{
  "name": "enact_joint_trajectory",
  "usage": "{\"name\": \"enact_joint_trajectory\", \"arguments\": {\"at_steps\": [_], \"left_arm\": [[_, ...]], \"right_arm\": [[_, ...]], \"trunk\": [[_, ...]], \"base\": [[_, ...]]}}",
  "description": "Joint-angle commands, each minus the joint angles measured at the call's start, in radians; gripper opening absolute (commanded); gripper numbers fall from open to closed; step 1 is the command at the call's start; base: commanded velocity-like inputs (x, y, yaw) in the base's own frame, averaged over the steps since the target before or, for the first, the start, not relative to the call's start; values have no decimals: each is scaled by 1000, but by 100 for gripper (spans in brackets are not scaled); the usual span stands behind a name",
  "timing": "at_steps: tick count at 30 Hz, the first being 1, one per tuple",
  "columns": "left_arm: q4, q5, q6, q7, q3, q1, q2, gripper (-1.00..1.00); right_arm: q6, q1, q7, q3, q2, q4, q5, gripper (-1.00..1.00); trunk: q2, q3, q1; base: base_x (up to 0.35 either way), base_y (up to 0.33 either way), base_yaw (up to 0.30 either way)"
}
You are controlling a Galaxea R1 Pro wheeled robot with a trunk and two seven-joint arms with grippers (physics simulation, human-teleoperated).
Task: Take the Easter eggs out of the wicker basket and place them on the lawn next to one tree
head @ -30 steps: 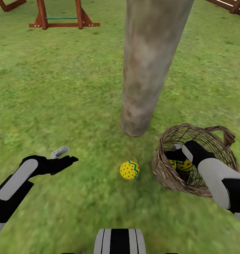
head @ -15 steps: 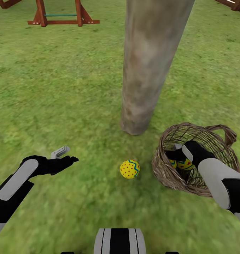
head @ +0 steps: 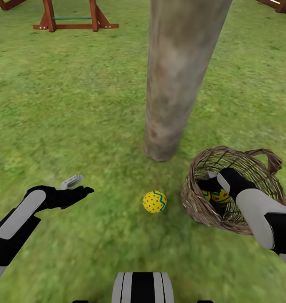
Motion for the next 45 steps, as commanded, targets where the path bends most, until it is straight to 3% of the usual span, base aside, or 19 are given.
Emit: {"name": "enact_joint_trajectory", "arguments": {"at_steps": [1,16,20,37,38,45], "left_arm": [[-1,8,-1,9,-2,-1,1,100],[-1,7,-1,9,-21,-1,1,100],[-1,7,-1,9,-22,-1,1,100],[-2,8,1,9,-23,-1,1,100],[-2,8,1,9,-23,-1,1,100],[-3,9,1,6,-24,-1,2,100]], "right_arm": [[5,0,0,3,-1,-1,-8,100],[4,0,4,4,-8,-3,-5,100],[4,0,4,4,-8,-3,-5,100],[4,0,4,4,-8,-1,-5,100],[5,0,4,4,-8,-1,-5,-100],[5,0,4,4,-8,0,-3,-100]], "trunk": [[0,-1,0],[0,-1,0],[-1,-16,2],[-2,-28,3],[-2,-28,3],[-2,-28,3]], "base": [[0,0,0],[0,0,0],[0,0,0],[0,0,0],[0,0,0],[0,0,0]]}}
